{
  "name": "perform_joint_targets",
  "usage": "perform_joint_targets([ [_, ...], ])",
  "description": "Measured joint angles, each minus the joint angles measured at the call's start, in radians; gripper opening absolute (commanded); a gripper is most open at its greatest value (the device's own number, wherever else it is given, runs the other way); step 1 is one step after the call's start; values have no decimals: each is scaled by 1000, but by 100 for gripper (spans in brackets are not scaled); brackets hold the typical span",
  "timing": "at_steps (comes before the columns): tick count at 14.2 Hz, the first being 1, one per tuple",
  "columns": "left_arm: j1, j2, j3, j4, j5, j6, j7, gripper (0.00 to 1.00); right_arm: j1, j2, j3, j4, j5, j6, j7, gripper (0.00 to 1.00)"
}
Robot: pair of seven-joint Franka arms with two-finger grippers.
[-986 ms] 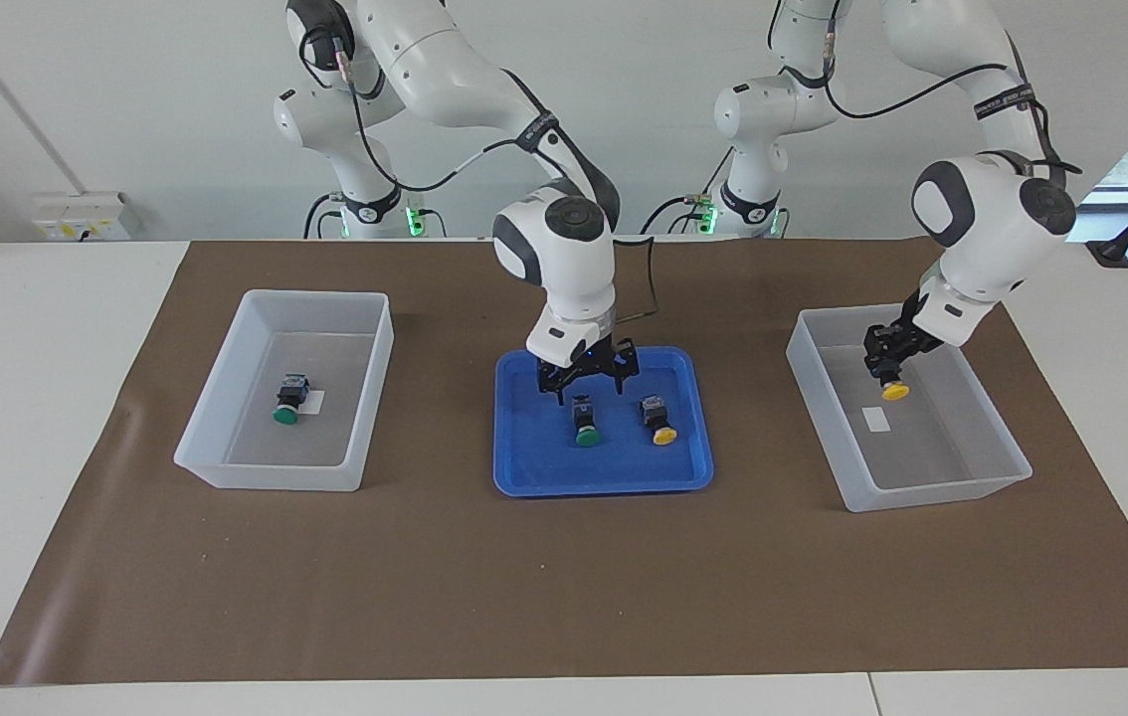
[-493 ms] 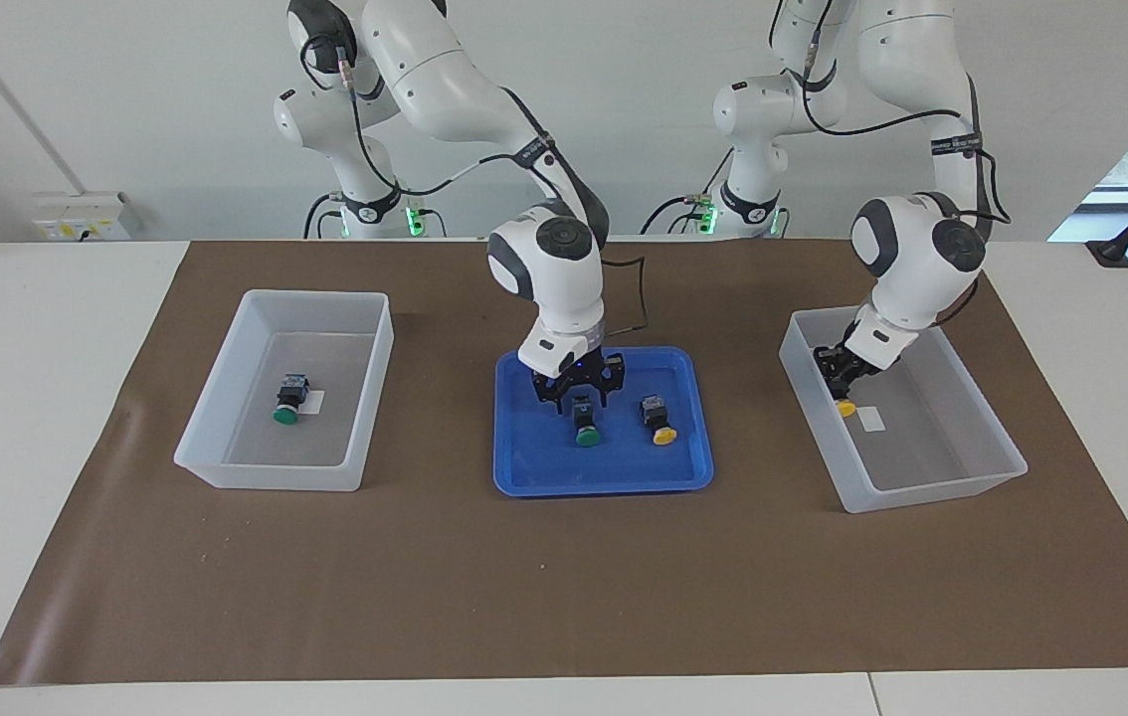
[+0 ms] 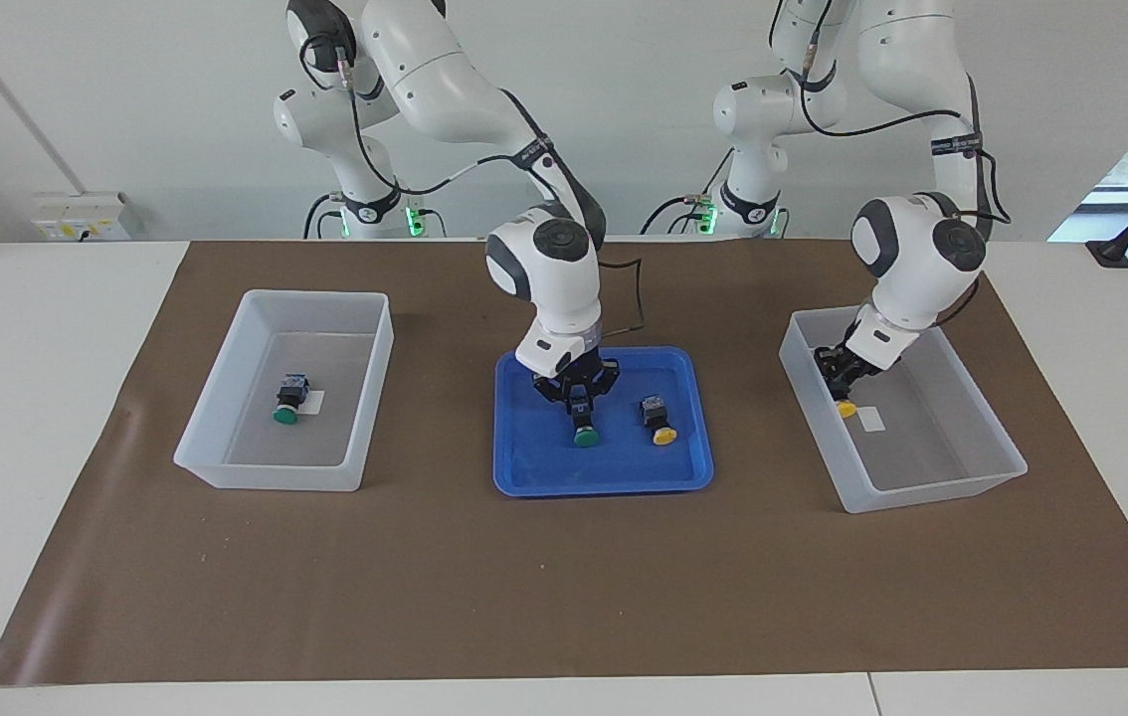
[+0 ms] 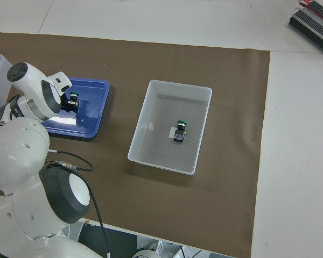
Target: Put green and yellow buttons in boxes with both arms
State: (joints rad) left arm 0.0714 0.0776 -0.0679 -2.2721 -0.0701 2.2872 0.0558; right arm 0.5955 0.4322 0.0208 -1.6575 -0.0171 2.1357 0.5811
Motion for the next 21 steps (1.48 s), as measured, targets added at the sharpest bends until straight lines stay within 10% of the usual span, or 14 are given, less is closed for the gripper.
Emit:
perform_joint_targets([
  [9,-130,-36,-18,520,22,-504,-100,100,-483,-341,-13,-115,-3,-434,-518,0],
  [15,-431,83,-29,491,22,-295,-552,100,-588,-405,-8,-460,-3,-87,-656,0],
  [21,-480,219,-27,376,23,-36,-651,100,-597,-392,0,-651,-3,170,-698,0],
])
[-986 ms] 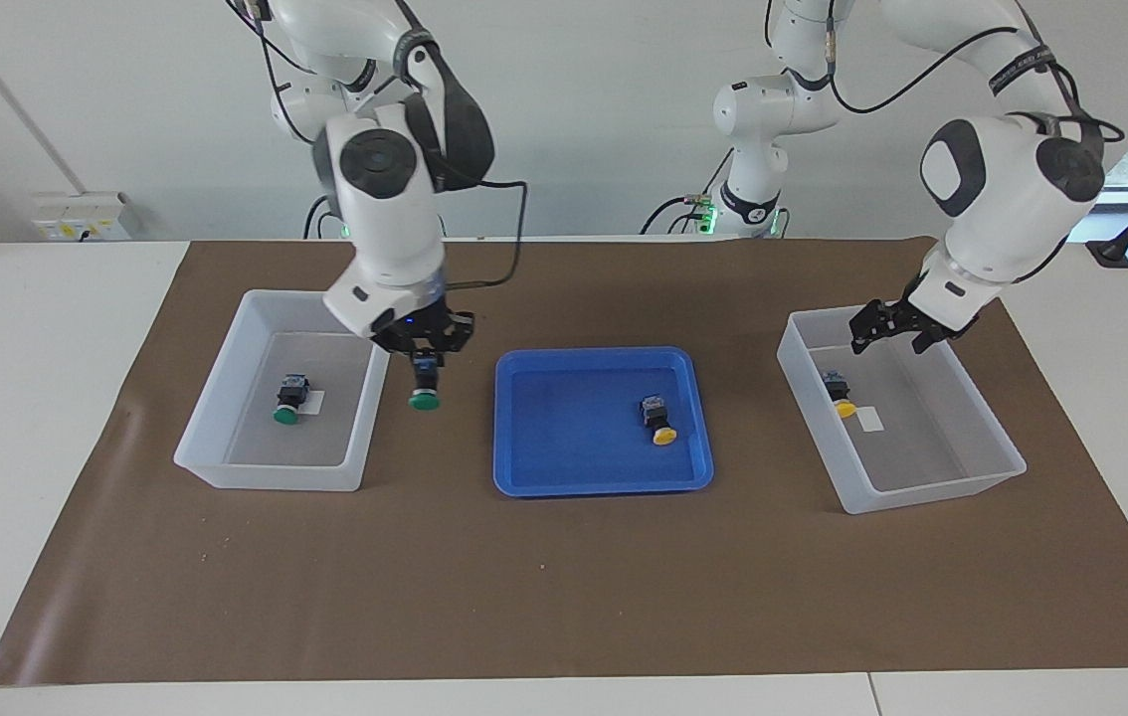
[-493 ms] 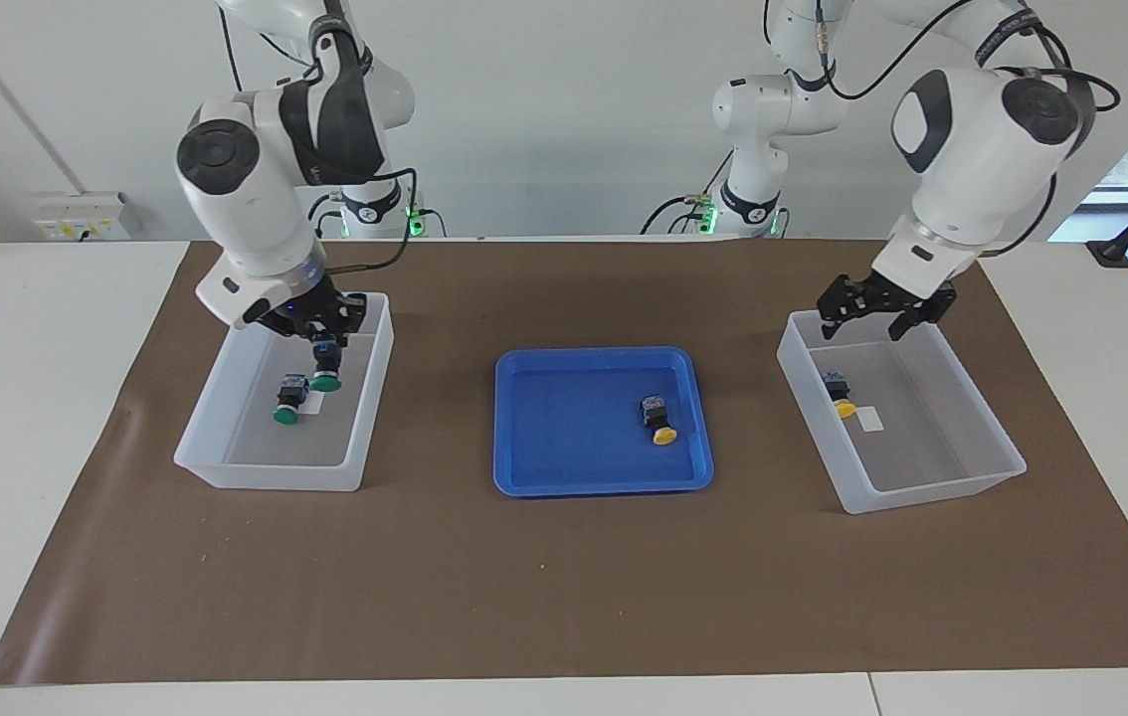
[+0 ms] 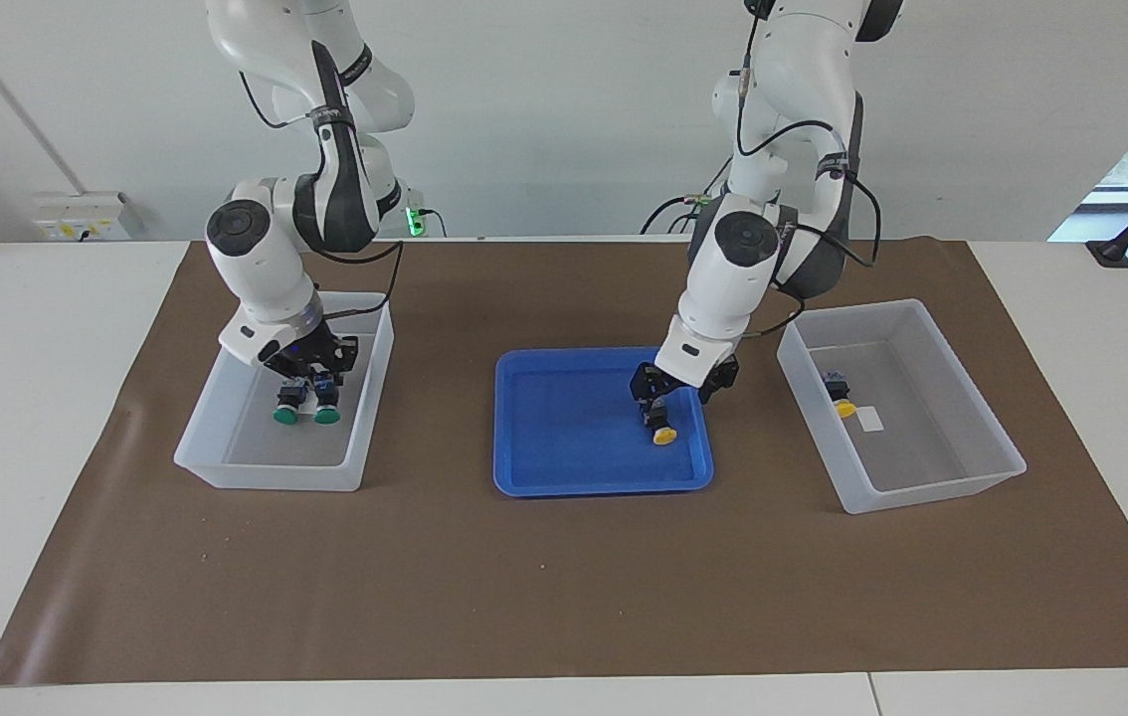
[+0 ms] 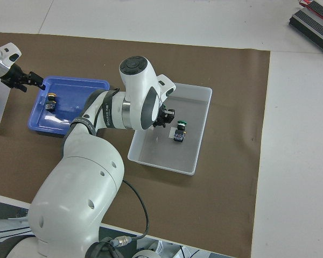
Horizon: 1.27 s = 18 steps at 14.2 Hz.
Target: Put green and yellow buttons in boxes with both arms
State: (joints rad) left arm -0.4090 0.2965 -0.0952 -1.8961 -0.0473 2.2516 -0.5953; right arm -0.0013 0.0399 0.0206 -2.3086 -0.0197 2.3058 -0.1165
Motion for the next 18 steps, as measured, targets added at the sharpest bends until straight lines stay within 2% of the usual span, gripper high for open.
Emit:
perform_joint_targets([
  [1,-6,12,0,-3,0,18,-17,100,-9,2,-1,-20,0,15,-9,1],
  [2,-13,22,0,-4,0,32,-33,100,-15,4,-3,-31,0,22,-12,31],
  [3,-19,30,0,-5,0,40,-45,100,-18,6,-3,-36,0,23,-13,75],
  [4,-24,36,0,-5,0,49,-55,100,-18,7,-3,-37,0,24,-13,100],
  [7,-33,44,0,-6,1,65,-72,100,-18,7,-3,-28,0,23,-13,100],
  [9,-33,47,2,-10,18,75,-73,100,-18,1,-3,36,0,-47,-13,100],
  [13,-33,62,3,-19,51,84,-74,98,-19,-28,-4,381,0,-425,-13,100],
  [16,-33,64,3,-22,58,88,-80,72,-23,-44,-9,598,0,-626,-13,100],
  [18,-35,65,2,-22,59,89,-88,49,-34,-49,-10,648,0,-674,-13,100],
])
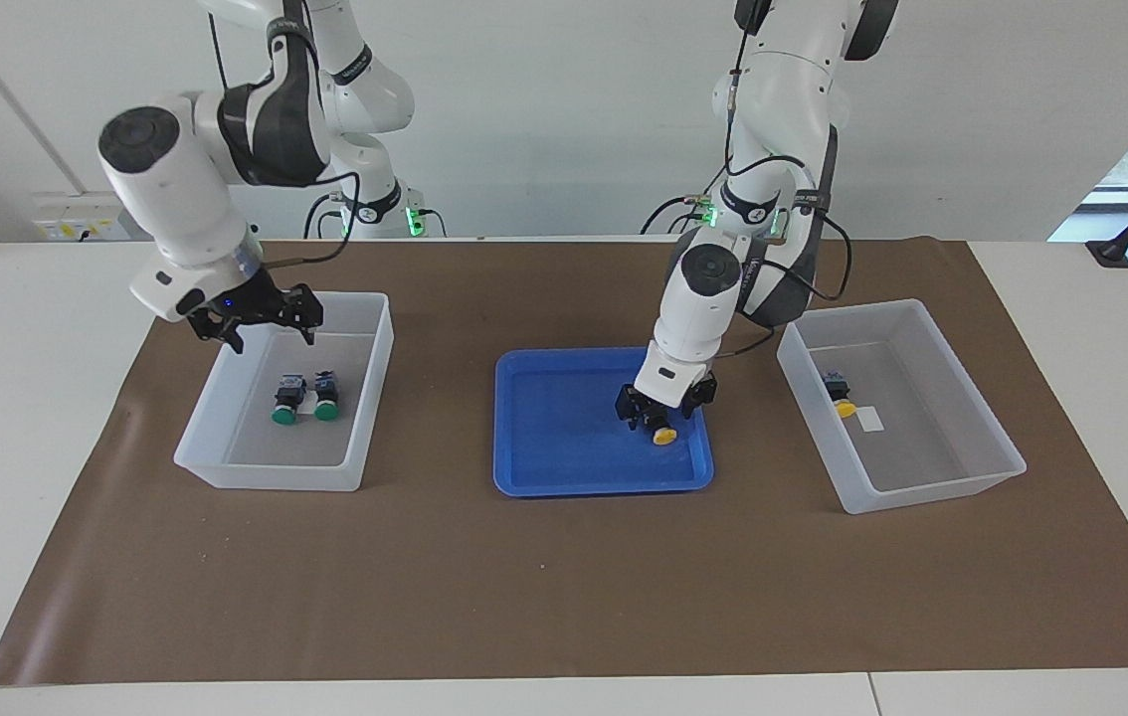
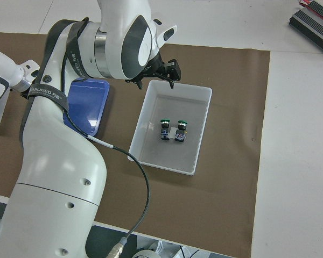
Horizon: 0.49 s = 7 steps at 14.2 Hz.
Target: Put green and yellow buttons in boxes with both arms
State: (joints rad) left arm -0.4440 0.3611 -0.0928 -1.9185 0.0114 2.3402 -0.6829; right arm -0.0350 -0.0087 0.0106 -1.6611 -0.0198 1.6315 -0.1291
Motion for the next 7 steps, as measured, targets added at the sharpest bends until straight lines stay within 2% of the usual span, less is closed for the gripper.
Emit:
perform_joint_targets([
  [3,-10,0,0,0,2,1,-18,9,-12,-9,0,2,0,-59,0,100],
  [4,-12,0,0,0,3,1,-21,0,-14,-11,-1,3,0,-61,0,100],
  [7,-13,0,0,1,4,2,-25,0,-32,-14,-1,9,0,-61,0,100],
])
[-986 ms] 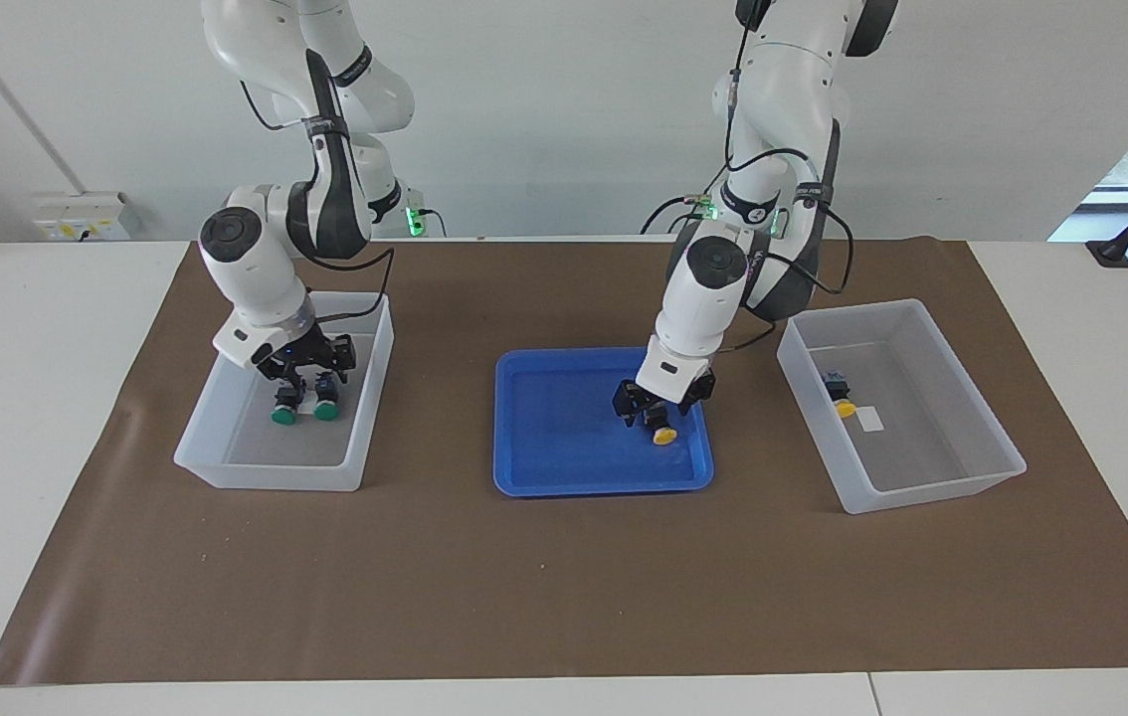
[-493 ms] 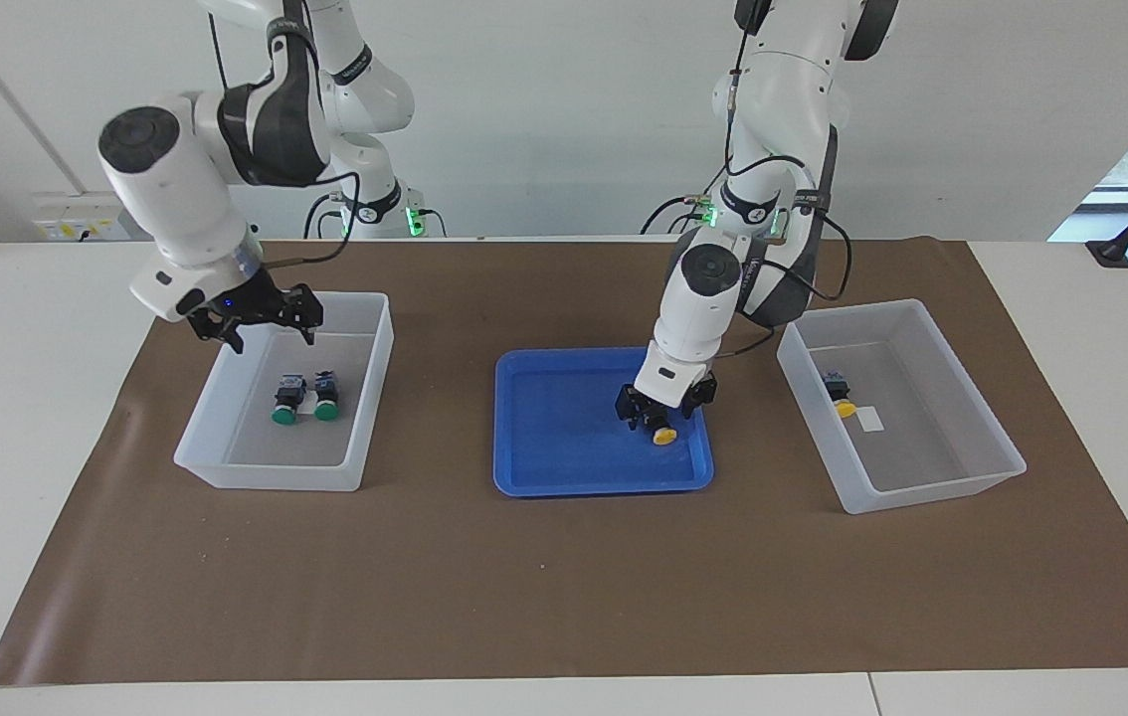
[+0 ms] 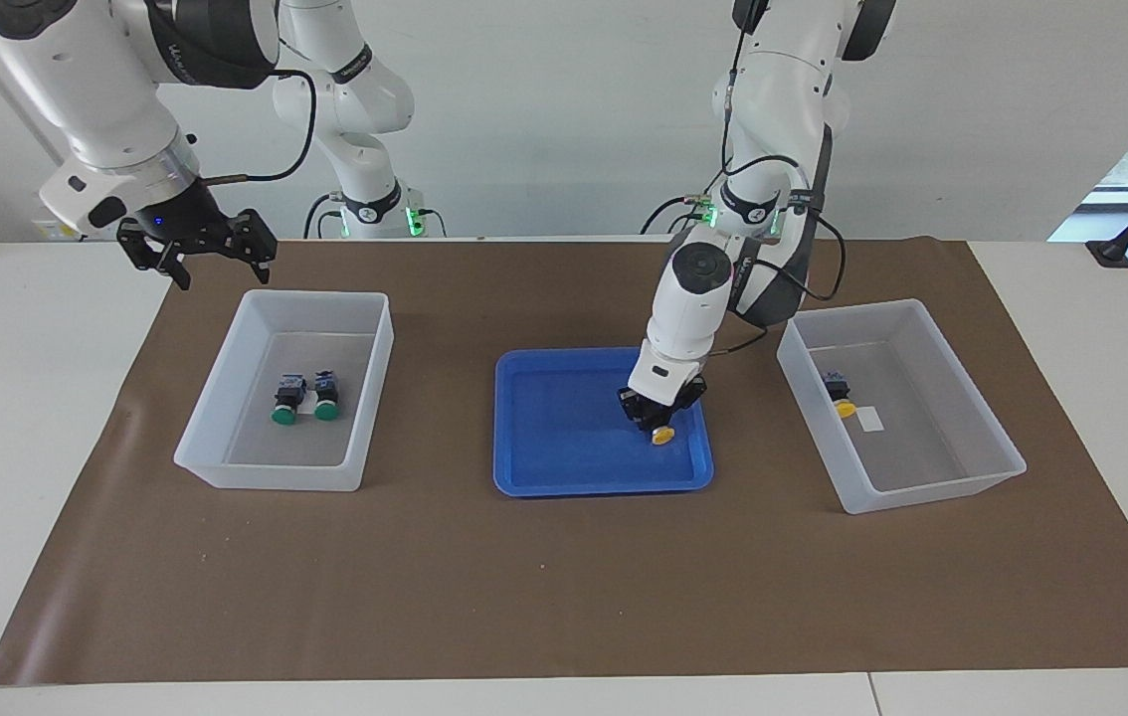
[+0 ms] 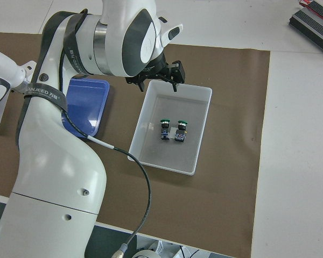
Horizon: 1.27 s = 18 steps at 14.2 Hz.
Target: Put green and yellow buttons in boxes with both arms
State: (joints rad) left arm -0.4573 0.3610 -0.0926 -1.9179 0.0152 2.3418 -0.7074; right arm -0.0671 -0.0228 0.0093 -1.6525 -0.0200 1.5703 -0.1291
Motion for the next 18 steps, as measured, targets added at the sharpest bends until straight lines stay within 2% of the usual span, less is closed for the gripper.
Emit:
perform_joint_targets([
  [2,0,-7,0,6,0,-10,-6,0,-21,0,-1,1,0,-1,0,100],
  [3,0,-24,1,25,0,-53,-10,0,-25,0,-1,1,0,-6,0,100],
  [6,29,-153,19,163,-3,-365,-14,0,-14,0,-6,1,0,-26,0,100],
  [8,126,-249,27,229,-5,-523,83,0,51,0,-78,1,0,-26,0,100],
  [10,283,-312,34,235,-7,-595,310,0,87,0,-122,1,0,-26,0,100],
  [12,450,-319,41,226,-11,-595,559,0,83,0,-109,1,0,-25,0,100],
  [14,573,-304,46,181,-19,-533,742,0,69,0,-93,2,0,-25,0,100],
  [18,616,-270,45,-5,-20,-291,814,0,58,0,-94,2,0,-24,0,100],
])
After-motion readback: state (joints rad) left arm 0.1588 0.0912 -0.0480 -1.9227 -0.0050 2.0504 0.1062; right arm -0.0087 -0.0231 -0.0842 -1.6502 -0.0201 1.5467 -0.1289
